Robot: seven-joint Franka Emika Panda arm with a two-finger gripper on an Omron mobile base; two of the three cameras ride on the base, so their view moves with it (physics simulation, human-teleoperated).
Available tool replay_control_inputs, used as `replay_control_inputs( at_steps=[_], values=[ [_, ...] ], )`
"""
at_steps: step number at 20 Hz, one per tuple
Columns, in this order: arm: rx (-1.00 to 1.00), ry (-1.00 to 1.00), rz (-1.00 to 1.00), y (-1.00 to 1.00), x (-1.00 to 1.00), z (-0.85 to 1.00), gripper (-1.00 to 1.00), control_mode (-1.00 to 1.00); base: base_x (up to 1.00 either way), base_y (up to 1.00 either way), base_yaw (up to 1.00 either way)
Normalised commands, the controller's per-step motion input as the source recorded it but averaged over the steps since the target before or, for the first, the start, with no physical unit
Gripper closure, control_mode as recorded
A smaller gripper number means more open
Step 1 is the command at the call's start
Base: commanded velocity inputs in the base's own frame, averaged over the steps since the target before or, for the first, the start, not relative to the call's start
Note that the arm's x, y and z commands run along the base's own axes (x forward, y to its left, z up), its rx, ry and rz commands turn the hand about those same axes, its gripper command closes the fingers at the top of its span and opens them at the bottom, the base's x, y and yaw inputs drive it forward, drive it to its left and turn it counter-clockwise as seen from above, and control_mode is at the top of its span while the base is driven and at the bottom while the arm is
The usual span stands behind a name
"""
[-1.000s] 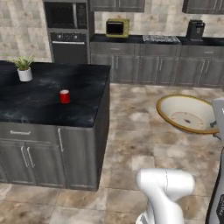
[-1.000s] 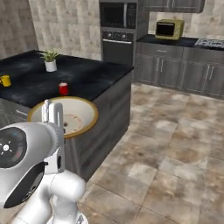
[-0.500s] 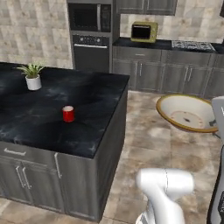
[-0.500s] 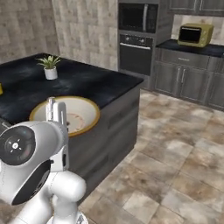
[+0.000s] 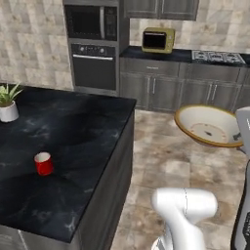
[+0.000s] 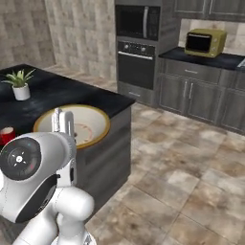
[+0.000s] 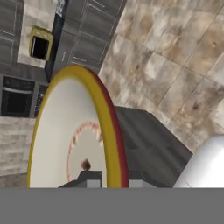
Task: Clear the mugs and bowl far away from the sink.
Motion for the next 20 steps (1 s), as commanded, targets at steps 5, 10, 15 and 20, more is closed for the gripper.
replay_control_inputs(
  at_steps=[5,10,15,20],
  values=[
    [0.00,0.00,0.00,0.00,0.00,0.00,1.00,1.00,1.00,-0.02,0.00],
    [0.00,0.00,0.00,0.00,0.00,0.00,1.00,1.00,0.76,0.00,0.18],
    [0.00,0.00,0.00,0.00,0.00,0.00,1.00,1.00,0.48,-0.02,0.43],
    [0.00,0.00,0.00,0.00,0.00,0.00,1.00,1.00,0.48,-0.05,0.48]
  ],
)
